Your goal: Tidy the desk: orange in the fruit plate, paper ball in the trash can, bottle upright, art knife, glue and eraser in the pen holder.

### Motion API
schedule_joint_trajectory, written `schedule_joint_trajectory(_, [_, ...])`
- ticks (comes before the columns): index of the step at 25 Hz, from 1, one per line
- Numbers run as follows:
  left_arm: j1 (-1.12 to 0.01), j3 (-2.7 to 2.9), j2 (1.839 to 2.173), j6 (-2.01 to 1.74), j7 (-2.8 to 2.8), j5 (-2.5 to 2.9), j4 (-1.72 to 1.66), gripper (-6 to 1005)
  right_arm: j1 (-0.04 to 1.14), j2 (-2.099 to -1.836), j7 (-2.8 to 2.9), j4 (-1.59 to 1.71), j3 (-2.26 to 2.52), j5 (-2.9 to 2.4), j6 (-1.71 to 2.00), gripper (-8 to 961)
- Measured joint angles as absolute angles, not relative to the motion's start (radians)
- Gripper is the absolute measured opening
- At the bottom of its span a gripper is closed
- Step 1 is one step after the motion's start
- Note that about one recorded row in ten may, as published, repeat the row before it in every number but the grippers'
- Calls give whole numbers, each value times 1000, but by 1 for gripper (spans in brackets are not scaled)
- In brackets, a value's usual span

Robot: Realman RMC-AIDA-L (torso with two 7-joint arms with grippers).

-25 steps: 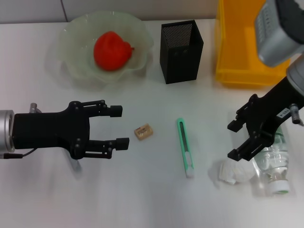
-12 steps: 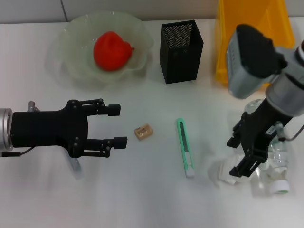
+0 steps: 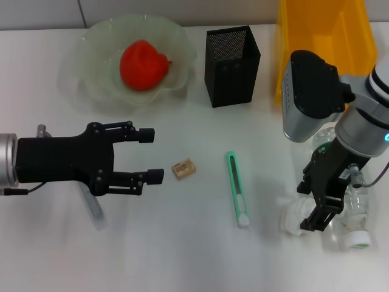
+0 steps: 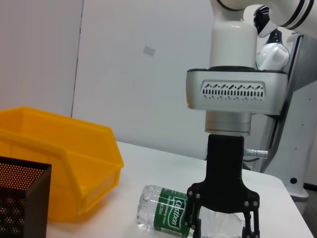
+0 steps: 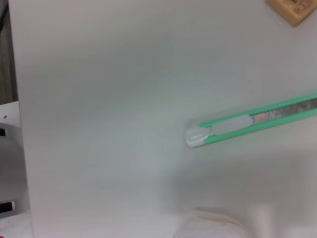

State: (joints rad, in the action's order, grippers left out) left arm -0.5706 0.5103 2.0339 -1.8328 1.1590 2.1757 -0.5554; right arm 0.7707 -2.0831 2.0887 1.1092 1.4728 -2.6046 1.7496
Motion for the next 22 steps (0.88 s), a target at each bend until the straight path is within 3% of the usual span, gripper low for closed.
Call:
schedule_joint_trajectory(13, [-575,499,2034,-1817,1156,2173,-555,814,790,-2086,2092,1066,1491,-2600,1726,710])
schedule_joint_trajectory(18, [-576,499,2034,-1810,1155,2172,-555,815,781,-2084,2090,1116,1459,-2552,1727,526])
schedule_joint_trajectory(22, [-576,500,2033,-1807,1155,2172,-555,815,755,-2082,2088,1236,1348,-2505,1727,509])
